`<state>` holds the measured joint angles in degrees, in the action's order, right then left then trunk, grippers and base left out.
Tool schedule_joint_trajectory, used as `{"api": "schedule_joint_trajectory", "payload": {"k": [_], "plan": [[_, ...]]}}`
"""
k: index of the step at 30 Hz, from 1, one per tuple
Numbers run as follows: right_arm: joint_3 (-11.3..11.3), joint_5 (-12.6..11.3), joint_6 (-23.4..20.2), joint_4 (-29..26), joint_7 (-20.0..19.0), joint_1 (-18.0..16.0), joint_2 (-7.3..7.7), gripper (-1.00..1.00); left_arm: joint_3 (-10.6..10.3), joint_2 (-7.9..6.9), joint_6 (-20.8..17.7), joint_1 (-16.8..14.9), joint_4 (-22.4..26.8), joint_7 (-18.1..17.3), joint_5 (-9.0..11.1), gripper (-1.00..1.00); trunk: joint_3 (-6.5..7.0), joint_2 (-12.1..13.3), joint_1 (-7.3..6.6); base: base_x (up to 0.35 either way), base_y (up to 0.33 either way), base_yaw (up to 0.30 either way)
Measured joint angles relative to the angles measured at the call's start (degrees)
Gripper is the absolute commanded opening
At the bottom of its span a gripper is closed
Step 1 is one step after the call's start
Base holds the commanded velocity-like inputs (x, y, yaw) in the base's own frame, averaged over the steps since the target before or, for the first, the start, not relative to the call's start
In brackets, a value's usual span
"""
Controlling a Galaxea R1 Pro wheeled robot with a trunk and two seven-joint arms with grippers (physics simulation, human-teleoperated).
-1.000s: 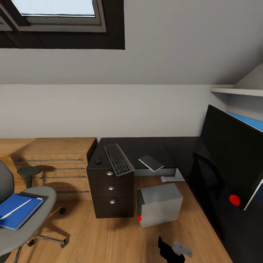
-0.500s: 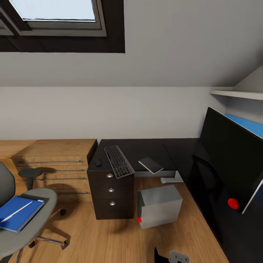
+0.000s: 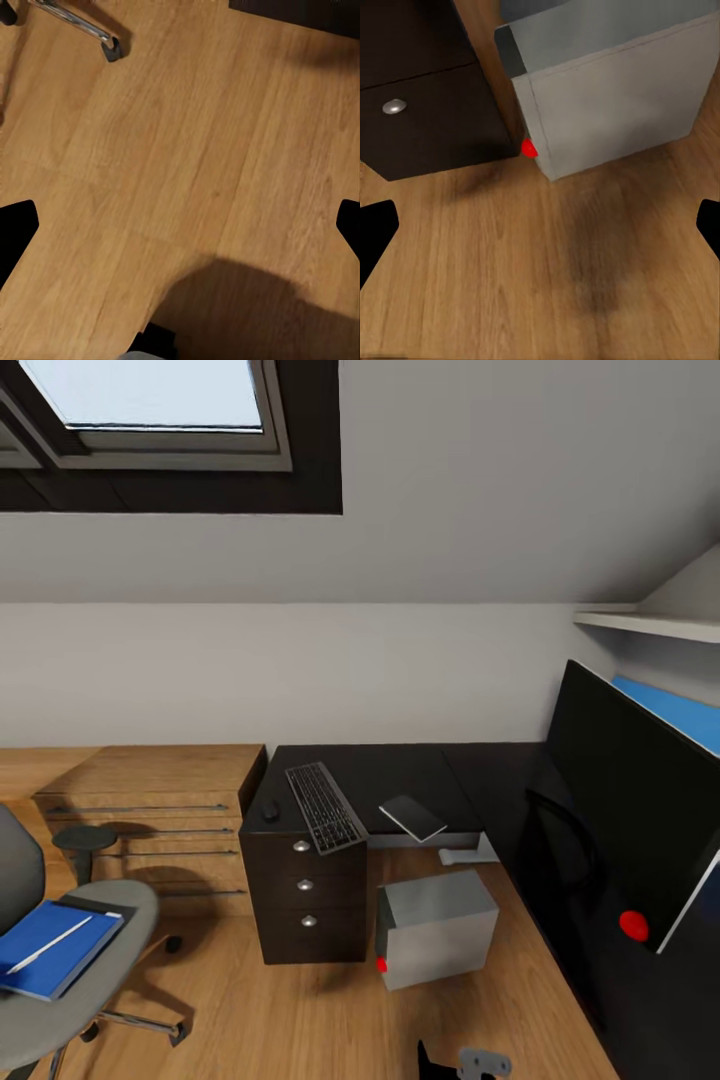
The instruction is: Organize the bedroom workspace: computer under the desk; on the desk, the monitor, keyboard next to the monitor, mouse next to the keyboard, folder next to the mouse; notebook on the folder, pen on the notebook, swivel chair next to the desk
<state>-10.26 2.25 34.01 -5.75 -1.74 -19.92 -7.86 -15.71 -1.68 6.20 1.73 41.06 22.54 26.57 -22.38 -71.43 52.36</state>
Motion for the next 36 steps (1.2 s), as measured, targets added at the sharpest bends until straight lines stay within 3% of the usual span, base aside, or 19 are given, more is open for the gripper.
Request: {"api": "schedule_joint_trajectory", "payload": {"k": [4,24,25,27,28,29,30,31,32,33,34,36], "plan": [[0.0,1.7,0.0,0.4,0.1,0.0,0.11,1.00,0.0,0.02,-0.1,0.0,-0.3,0.1,0.2,1.00,0.72,1.6,-0.85,-0.152,0.000,0.000],[0.0,2.0,0.1,0.7,0.0,0.0,0.04,1.00,0.2,-0.16,0.0,0.0,-0.8,0.1,0.1,1.00,4.29,9.6,-5.26,-0.297,0.000,0.000],[0.1,2.0,0.1,0.5,0.0,0.0,0.01,1.00,0.2,-0.17,0.0,0.0,0.0,0.0,0.0,1.00,4.47,10.0,-5.48,-0.016,0.000,0.000],[0.1,2.0,-0.6,-6.1,0.4,-0.1,-0.19,1.00,0.1,-0.24,-0.8,0.0,10.5,0.1,-0.1,1.00,4.84,10.8,-5.93,-0.011,0.000,0.000],[0.1,2.0,-1.2,-8.1,0.4,-0.1,-0.25,1.00,0.1,-0.24,-1.1,0.0,12.3,0.1,-0.1,1.00,5.01,11.2,-6.15,-0.003,0.000,0.000],[-0.2,1.9,-9.7,-13.7,0.6,-0.1,-0.60,1.00,0.2,-0.31,-6.7,0.0,20.0,0.8,0.2,1.00,5.19,11.6,-6.37,-0.003,0.000,0.000],[-0.3,1.9,-13.1,-23.0,0.8,-0.1,-0.64,1.00,0.3,-0.32,-8.9,0.0,23.5,1.2,0.3,1.00,5.38,12.0,-6.59,-0.002,0.000,0.000],[-0.4,1.9,-16.6,-26.5,0.9,-0.1,-0.68,1.00,0.4,-0.33,-11.3,0.0,25.5,1.5,0.3,1.00,5.55,12.4,-6.82,-0.001,0.000,0.000],[-0.6,1.8,-28.9,-34.1,1.9,-0.1,-0.74,1.00,1.0,-0.27,-18.8,0.0,31.0,2.7,0.2,1.00,5.74,12.9,-7.03,0.000,0.000,0.000],[-0.6,1.8,-33.8,-39.0,2.4,-0.1,-0.75,1.00,1.3,-0.20,-21.3,0.0,33.3,3.2,0.2,1.00,5.92,13.2,-7.26,0.000,0.000,0.000],[-0.6,1.8,-42.2,-44.7,3.5,-0.1,-0.78,1.00,1.7,-0.06,-25.2,0.0,36.6,4.0,0.2,1.00,6.10,13.6,-7.48,0.000,0.000,0.000],[-0.7,1.6,-49.9,-50.7,4.8,-0.1,-0.80,1.00,2.0,0.17,-28.4,0.0,39.6,4.6,0.3,1.00,6.45,14.5,-7.92,0.000,0.000,0.000]]}}
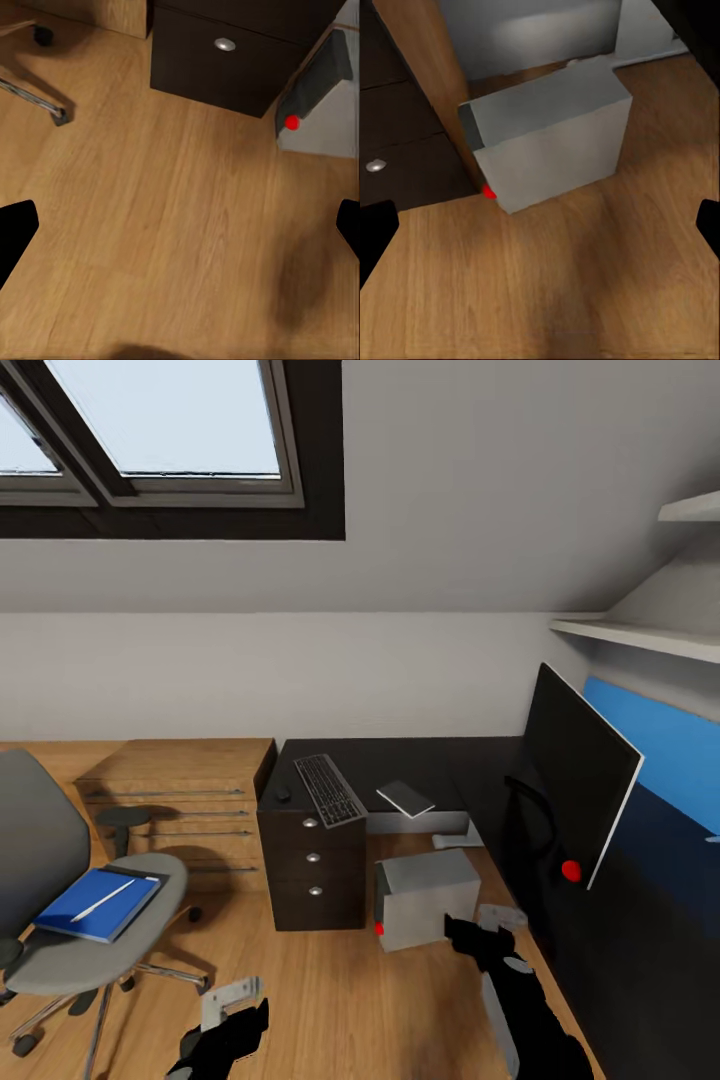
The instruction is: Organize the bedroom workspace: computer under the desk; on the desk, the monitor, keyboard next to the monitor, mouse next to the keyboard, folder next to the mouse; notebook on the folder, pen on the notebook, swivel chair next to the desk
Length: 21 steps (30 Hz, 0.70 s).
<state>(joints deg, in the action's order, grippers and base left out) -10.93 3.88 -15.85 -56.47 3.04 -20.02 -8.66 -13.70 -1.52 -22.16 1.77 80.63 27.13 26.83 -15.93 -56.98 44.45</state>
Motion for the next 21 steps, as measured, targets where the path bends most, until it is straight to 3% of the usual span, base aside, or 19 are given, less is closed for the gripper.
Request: {"api": "schedule_joint_trajectory", "payload": {"k": [1,3,5,6,10,11,21], "plan": [[-0.2,-0.5,-5.1,-4.5,1.0,0.0,0.03,1.00,0.2,0.37,-2.0,0.0,2.1,0.3,0.0,1.00,0.18,0.4,-0.22,0.000,0.000,0.000],[-0.5,-1.7,-8.7,-8.7,1.7,0.0,0.02,1.00,0.3,0.92,-3.5,0.0,3.7,0.5,0.1,1.00,0.54,1.2,-0.66,0.000,0.000,0.000],[-0.8,-3.5,-11.0,-12.2,2.1,0.0,-0.01,1.00,0.3,1.53,-4.3,-0.2,4.8,0.6,0.1,1.00,0.90,2.0,-1.10,0.000,0.000,0.000],[-0.9,-5.6,-12.5,-15.3,2.2,0.0,-0.04,1.00,0.4,2.31,-4.9,-0.5,5.4,0.7,0.1,1.00,1.08,2.4,-1.32,0.000,0.000,0.000],[-1.0,-9.8,-14.2,-19.8,2.4,0.1,-0.14,1.00,0.4,3.78,-5.6,-1.4,6.2,0.7,0.0,1.00,1.80,4.0,-2.20,0.000,0.000,0.000],[-1.0,-12.6,-14.5,-21.2,2.4,0.2,-0.15,1.00,0.5,4.49,-5.8,-1.8,6.4,0.7,-0.1,1.00,1.98,4.4,-2.42,0.000,0.000,0.000],[-1.1,-14.7,-14.5,-20.3,2.3,0.2,0.06,1.00,1.0,4.50,-5.9,-2.1,5.7,0.8,0.0,1.00,3.78,8.4,-4.61,0.000,0.000,0.000]]}}
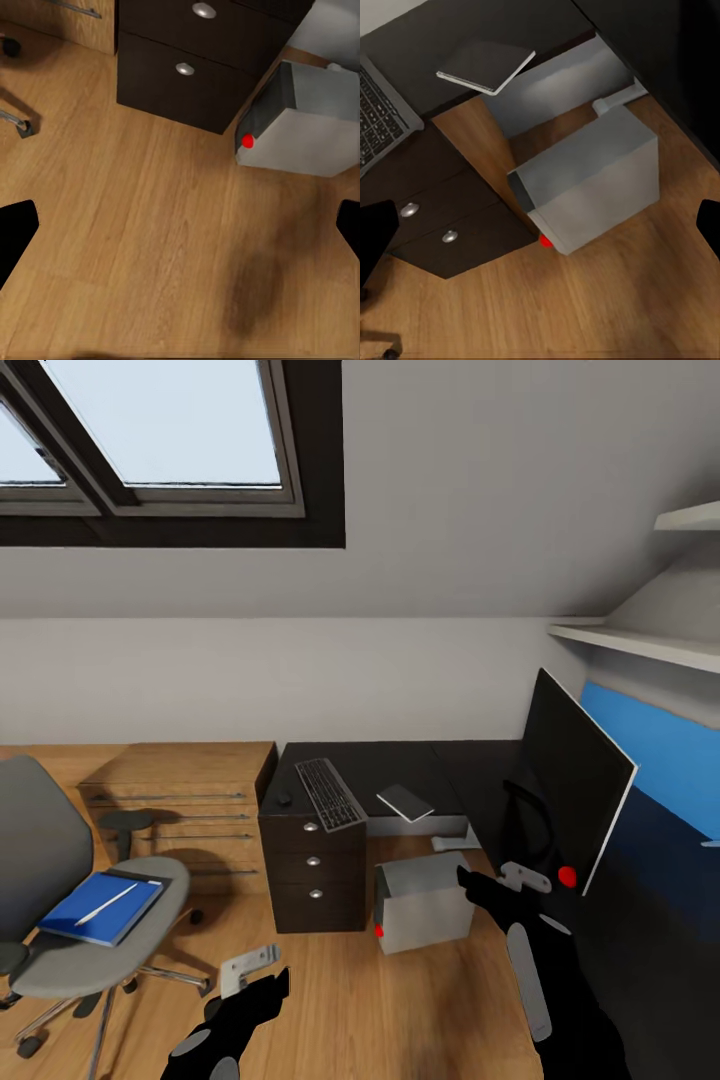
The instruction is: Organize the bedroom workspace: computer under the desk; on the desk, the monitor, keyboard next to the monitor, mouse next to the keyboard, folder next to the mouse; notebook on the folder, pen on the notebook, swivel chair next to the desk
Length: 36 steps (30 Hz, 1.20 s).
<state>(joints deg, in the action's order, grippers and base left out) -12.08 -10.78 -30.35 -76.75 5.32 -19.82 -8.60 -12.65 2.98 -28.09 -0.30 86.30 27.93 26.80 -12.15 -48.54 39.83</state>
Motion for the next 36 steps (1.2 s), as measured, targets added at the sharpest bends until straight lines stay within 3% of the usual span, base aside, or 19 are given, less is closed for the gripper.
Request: {"api": "schedule_joint_trajectory", "payload": {"k": [3,14,32,36], "plan": [[-0.1,0.1,0.0,0.3,0.1,0.0,0.13,1.00,0.2,-0.23,0.1,0.0,-1.2,0.0,0.0,1.00,0.54,1.2,-0.66,0.000,0.000,-0.022],[-1.1,0.2,0.1,0.3,0.4,0.0,0.40,1.00,-0.2,-0.23,0.2,0.0,-1.8,0.0,-0.2,1.00,0.55,1.2,-0.67,0.000,0.000,-0.151],[-1.9,0.2,0.2,0.4,0.4,0.0,0.49,1.00,-0.2,-0.25,0.2,0.0,-1.8,0.0,-0.3,1.00,0.55,1.2,-0.67,0.000,0.000,-0.013],[-3.1,0.3,1.1,0.4,0.4,0.0,0.85,1.00,-0.2,-0.25,0.1,0.0,-1.8,0.0,-0.3,1.00,0.55,1.2,-0.67,0.000,0.000,-0.053]]}}
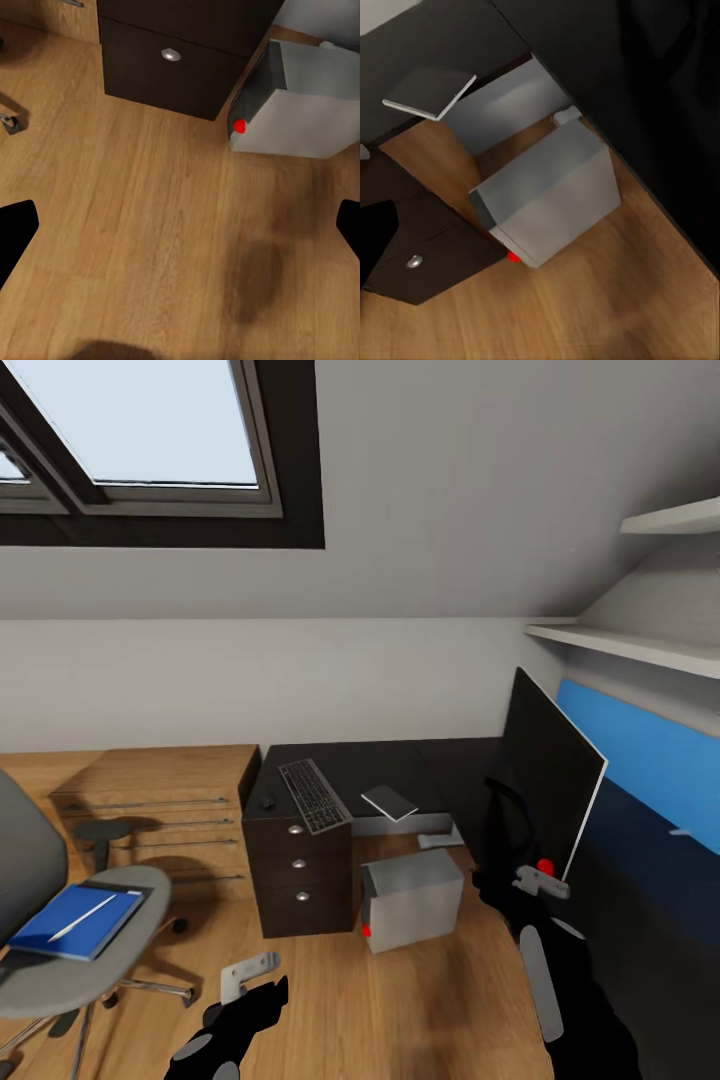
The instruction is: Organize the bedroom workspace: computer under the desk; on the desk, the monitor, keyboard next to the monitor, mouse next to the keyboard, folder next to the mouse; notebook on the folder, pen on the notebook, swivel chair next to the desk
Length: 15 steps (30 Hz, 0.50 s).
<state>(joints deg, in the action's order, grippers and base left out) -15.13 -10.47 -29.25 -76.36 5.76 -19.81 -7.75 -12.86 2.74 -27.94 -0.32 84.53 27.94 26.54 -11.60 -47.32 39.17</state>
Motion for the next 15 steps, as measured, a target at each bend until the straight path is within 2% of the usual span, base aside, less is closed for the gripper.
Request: {"api": "schedule_joint_trajectory", "payload": {"k": [3,10,15], "plan": [[-1.9,0.0,0.7,0.0,-0.1,0.0,0.37,1.00,0.0,0.00,0.0,0.0,0.0,0.0,0.0,1.00,0.00,0.0,0.00,0.000,0.000,-0.170],[-8.0,-0.2,1.4,0.1,-0.2,0.0,0.75,1.00,0.0,0.00,0.0,0.0,0.1,0.0,0.0,1.00,0.00,0.0,0.00,0.000,0.000,-0.232],[-10.8,-0.3,1.6,0.1,-0.3,0.0,0.87,1.00,0.0,-0.06,0.0,0.0,0.1,0.0,0.0,1.00,0.00,0.0,0.00,0.000,0.000,-0.259]]}}
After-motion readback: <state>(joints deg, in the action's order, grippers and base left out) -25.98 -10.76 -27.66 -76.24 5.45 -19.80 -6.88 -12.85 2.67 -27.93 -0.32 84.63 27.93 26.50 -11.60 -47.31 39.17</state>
